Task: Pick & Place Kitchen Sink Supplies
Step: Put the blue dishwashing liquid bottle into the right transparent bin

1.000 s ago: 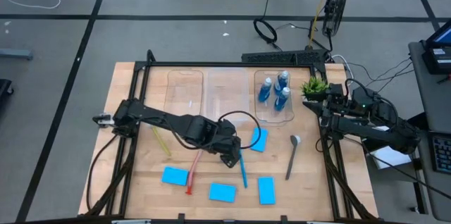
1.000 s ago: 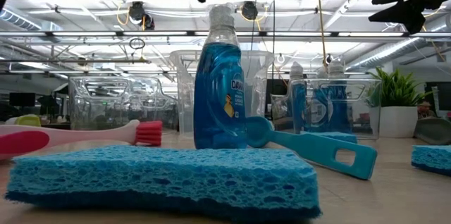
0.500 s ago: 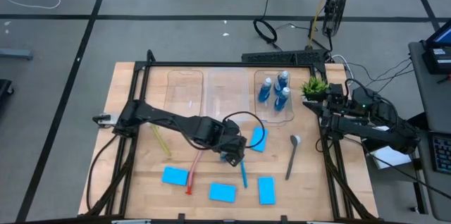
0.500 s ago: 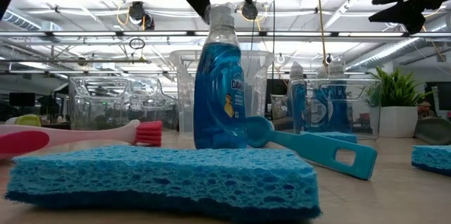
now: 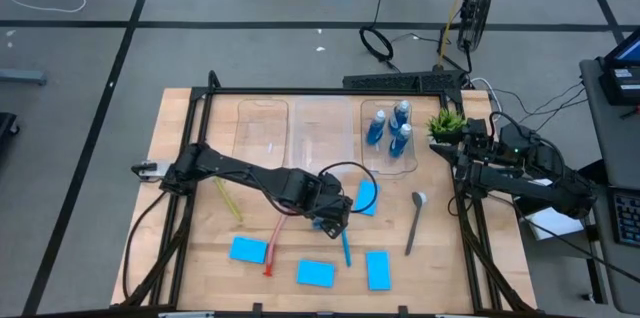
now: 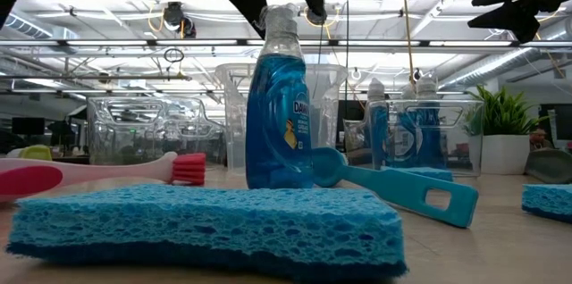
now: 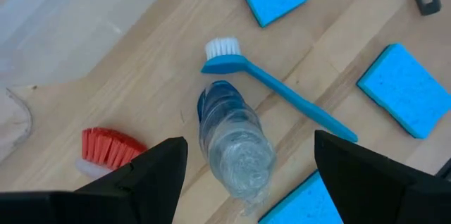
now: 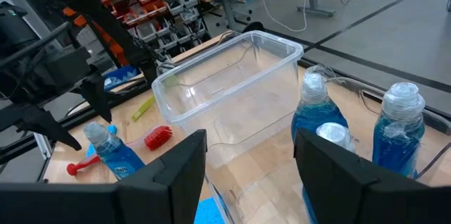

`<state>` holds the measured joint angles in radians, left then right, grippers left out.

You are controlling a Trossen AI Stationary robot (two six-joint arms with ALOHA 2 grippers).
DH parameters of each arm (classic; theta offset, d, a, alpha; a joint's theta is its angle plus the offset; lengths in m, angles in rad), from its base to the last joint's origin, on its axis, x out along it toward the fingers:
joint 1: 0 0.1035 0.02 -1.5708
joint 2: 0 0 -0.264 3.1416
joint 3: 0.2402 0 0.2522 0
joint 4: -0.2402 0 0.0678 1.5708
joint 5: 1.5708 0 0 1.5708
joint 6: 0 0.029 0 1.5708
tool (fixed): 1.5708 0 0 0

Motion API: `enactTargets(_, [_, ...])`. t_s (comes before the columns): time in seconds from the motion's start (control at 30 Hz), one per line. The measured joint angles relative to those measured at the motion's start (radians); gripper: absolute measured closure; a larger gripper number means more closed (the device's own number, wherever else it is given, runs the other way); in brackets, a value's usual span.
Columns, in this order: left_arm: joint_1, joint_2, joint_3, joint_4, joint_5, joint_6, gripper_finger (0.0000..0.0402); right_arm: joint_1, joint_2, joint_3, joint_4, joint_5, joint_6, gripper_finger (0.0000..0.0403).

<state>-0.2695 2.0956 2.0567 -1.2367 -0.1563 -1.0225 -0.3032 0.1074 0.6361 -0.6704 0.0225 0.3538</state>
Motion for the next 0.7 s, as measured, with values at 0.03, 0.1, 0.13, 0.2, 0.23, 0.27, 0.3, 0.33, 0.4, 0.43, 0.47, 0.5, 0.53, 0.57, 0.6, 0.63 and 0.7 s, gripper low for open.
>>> enactTargets(0.03, [0.0,0.0,0.0,0.0,0.0,0.0,0.0094,0.0,0.0,0.0,0.0,0.0,0.0,0.0202])
enactTargets(0.1, [0.0,0.0,0.0,0.0,0.0,0.0,0.0094,0.0,0.0,0.0,0.0,0.0,0.0,0.0202])
enactTargets(0.13, [0.0,0.0,0.0,0.0,0.0,-0.001,0.0094,0.0,0.0,0.0,0.0,0.0,0.0,0.0202])
enactTargets(0.2, [0.0,0.0,0.0,0.0,0.0,-0.007,0.0094,0.0,0.0,0.0,0.0,0.0,0.0,0.0202])
enactTargets(0.23, [0.0,0.0,0.0,0.0,0.0,-0.007,0.0094,0.0,0.0,0.0,0.0,0.0,0.0,0.0202])
enactTargets(0.27, [0.0,0.0,0.0,-0.001,0.0,-0.005,0.0094,0.0,0.0,0.0,0.0,0.0,0.0,0.0202])
enactTargets(0.3, [0.0,0.0,0.0,-0.001,0.0,-0.003,0.0094,0.0,0.0,0.0,0.0,0.001,0.0,0.0202])
enactTargets(0.33, [0.0,0.0,0.0,-0.001,0.0,-0.003,0.0094,0.0,0.0,0.0,0.0,0.001,0.0,0.0202])
enactTargets(0.4, [0.0,0.0,0.0,-0.002,0.0,-0.003,0.0094,0.0,0.0,0.0,0.0,0.001,0.0,0.0202])
enactTargets(0.43, [0.0,0.0,0.0,-0.003,0.0,-0.003,0.0094,0.0,0.0,0.0,0.0,0.001,0.0,0.0202])
enactTargets(0.47, [0.0,0.0,0.0,-0.005,0.0,-0.003,0.0094,0.0,0.0,0.0,0.0,0.001,0.0,0.0202])
enactTargets(0.5, [0.0,0.0,0.0,-0.009,0.0,-0.003,0.0094,0.0,0.0,0.0,0.0,0.001,0.0,0.0202])
enactTargets(0.53, [0.0,0.0,0.0,-0.017,0.0,-0.003,0.0094,0.0,0.0,0.0,0.0,0.001,0.0,0.0202])
enactTargets(0.57, [0.0,0.0,0.0,-0.028,0.0,-0.003,0.0094,0.0,0.0,0.0,0.0,0.001,0.0,0.0202])
enactTargets(0.6, [0.001,0.0,0.0,-0.04,0.0,-0.003,0.0094,0.0,0.0,0.0,0.0,0.001,0.0,0.0202])
enactTargets(0.63, [0.001,0.0,0.0,-0.049,0.0,-0.003,0.0094,0.0,0.0,0.0,0.0,0.001,0.0,0.0202])
enactTargets(0.7, [0.001,0.0,0.0,-0.05,0.0,-0.004,0.0094,0.0,0.0,0.0,0.0,0.001,0.0,0.0202])
